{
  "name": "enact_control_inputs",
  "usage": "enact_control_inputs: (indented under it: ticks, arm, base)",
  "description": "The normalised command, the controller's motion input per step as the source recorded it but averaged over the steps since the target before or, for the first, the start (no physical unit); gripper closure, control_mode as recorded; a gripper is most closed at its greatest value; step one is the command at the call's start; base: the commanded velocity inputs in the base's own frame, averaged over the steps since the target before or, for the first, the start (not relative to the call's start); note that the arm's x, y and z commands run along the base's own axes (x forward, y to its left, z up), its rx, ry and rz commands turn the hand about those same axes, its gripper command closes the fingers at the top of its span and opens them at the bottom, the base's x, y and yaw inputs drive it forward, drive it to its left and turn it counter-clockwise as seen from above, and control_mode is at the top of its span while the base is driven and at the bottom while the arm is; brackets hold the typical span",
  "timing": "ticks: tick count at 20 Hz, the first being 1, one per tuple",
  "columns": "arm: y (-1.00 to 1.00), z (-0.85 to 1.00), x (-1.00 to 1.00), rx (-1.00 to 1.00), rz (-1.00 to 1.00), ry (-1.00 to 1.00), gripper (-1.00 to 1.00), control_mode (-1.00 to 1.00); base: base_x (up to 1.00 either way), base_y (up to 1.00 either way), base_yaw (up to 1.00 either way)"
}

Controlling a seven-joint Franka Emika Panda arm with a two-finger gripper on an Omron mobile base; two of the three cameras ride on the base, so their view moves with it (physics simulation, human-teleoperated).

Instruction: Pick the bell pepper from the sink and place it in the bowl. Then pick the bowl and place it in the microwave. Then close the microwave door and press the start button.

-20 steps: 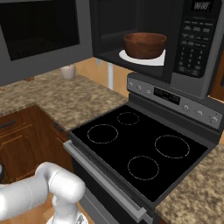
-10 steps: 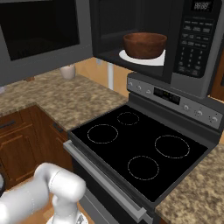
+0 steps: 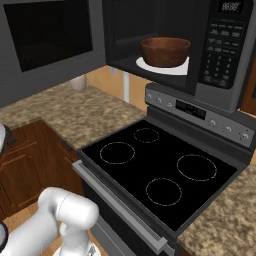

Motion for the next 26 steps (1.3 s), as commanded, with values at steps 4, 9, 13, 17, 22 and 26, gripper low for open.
enact_control_inputs:
  ticks: [4,9,13,17,22,26]
  arm:
    - [-0.62,0.34,-0.31,0.05,-0.12,-0.24,-1.00,-1.00]
    - [-0.74,0.34,-0.20,0.09,-0.11,-0.17,-1.00,-1.00]
    - [-0.42,0.27,-0.55,0.24,-0.26,-0.04,-1.00,-1.00]
    - [-0.32,0.27,-0.70,0.37,-0.43,0.00,-1.00,-1.00]
    - [-0.65,0.37,-0.47,0.37,-0.37,0.00,-1.00,-1.00]
    - [-1.00,0.29,0.01,0.32,-0.07,-0.08,-1.00,-1.00]
  base:
    - [0.00,0.00,0.00]
    - [0.00,0.00,0.00]
    - [0.00,0.00,0.00]
    - [0.00,0.00,0.00]
    - [0.00,0.00,0.00]
    - [0.00,0.00,0.00]
